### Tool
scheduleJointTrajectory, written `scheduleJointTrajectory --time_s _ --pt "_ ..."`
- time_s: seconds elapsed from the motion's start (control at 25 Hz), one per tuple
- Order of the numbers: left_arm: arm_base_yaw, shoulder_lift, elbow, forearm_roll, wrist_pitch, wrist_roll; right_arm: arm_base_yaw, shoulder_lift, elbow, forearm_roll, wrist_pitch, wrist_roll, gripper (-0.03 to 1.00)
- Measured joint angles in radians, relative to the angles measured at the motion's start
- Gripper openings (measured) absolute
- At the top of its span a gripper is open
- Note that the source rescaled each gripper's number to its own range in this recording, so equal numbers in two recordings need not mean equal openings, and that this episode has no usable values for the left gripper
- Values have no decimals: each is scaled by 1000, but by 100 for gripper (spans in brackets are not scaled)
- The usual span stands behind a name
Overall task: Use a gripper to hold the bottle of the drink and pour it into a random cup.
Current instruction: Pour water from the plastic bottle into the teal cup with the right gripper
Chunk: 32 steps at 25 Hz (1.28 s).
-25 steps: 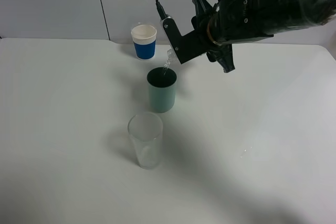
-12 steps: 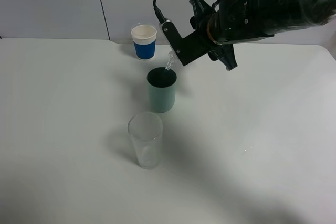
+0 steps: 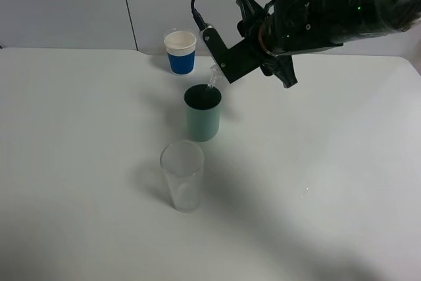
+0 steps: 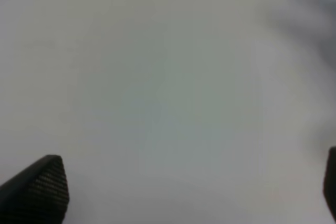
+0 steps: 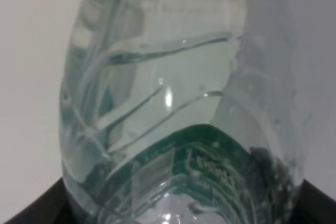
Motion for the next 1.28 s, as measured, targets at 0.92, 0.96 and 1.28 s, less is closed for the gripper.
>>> scheduleJointTrajectory --time_s 0.92,0.96,1.28 --pt "0 0 0 -1 0 0 10 0 -2 -1 -16 -3 0" --pt "0 0 0 -1 0 0 10 0 -2 -1 -16 -3 0" --pt "0 0 0 -1 0 0 20 0 -2 -3 -16 -10 0"
